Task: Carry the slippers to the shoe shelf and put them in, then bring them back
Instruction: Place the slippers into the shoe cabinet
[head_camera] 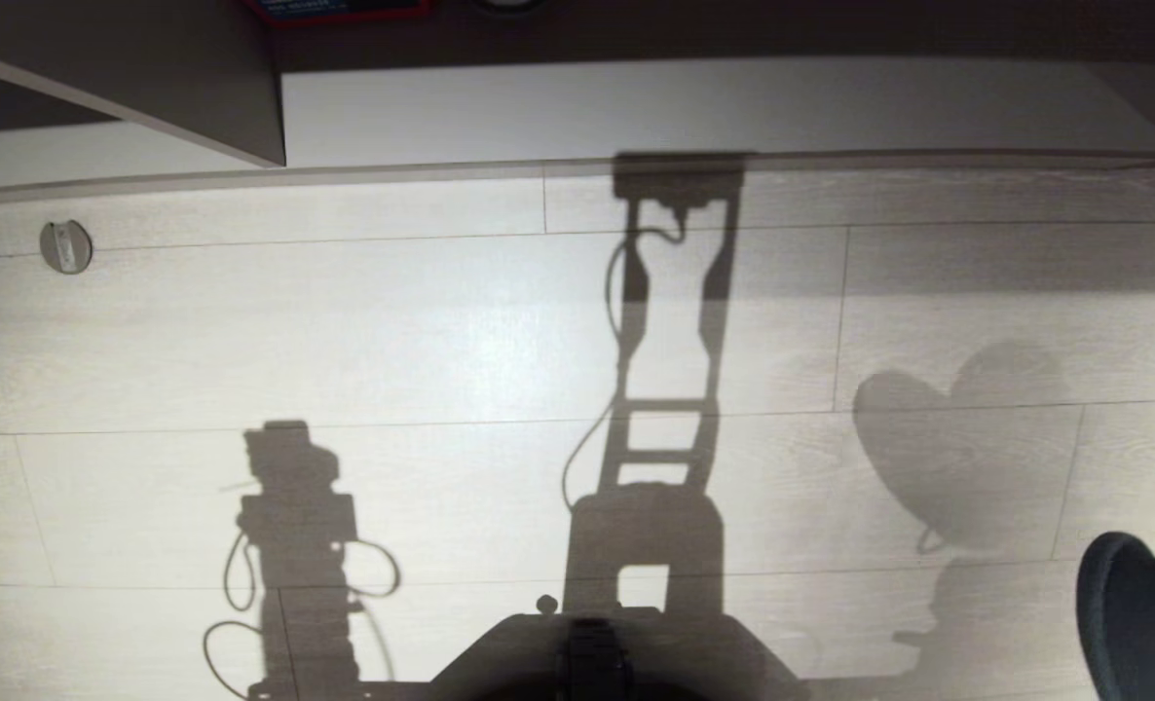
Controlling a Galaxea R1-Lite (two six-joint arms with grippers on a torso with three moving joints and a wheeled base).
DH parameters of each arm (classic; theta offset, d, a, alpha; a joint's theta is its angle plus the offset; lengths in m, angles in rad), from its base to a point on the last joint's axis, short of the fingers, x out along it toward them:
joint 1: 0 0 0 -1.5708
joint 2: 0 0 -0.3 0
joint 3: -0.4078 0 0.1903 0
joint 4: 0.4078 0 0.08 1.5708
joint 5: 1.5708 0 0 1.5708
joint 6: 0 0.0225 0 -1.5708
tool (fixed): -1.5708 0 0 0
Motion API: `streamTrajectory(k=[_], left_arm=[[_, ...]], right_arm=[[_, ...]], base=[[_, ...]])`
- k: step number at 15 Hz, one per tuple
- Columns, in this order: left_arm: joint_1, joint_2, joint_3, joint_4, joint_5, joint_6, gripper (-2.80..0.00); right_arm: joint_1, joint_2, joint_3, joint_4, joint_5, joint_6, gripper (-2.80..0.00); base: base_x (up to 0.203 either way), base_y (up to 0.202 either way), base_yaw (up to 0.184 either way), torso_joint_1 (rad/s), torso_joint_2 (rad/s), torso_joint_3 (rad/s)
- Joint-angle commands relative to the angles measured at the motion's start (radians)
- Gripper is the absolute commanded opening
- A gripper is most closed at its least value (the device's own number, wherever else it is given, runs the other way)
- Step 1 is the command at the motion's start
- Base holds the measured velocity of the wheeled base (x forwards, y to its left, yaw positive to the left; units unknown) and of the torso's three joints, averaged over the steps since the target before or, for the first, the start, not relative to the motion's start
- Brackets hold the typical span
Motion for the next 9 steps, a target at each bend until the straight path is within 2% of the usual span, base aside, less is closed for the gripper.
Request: streamTrajectory(k=[1,4,9], left_arm=[[0.000,0.000,0.000,0.000,0.000,0.000,-2.80],[0.000,0.000,0.000,0.000,0.000,0.000,-2.80],[0.000,0.000,0.000,0.000,0.000,0.000,-2.80]], right_arm=[[0.000,0.092,-0.076,-0.005,0.004,0.009,-2.80],[0.001,0.295,-0.162,-0.076,0.011,0.050,-2.80],[-0.001,0.669,-0.174,-0.522,0.007,0.052,-2.80]], base=[[0.000,0.000,0.000,0.000,0.00,0.000],[0.000,0.000,0.000,0.000,0.00,0.000],[0.000,0.000,0.000,0.000,0.00,0.000]])
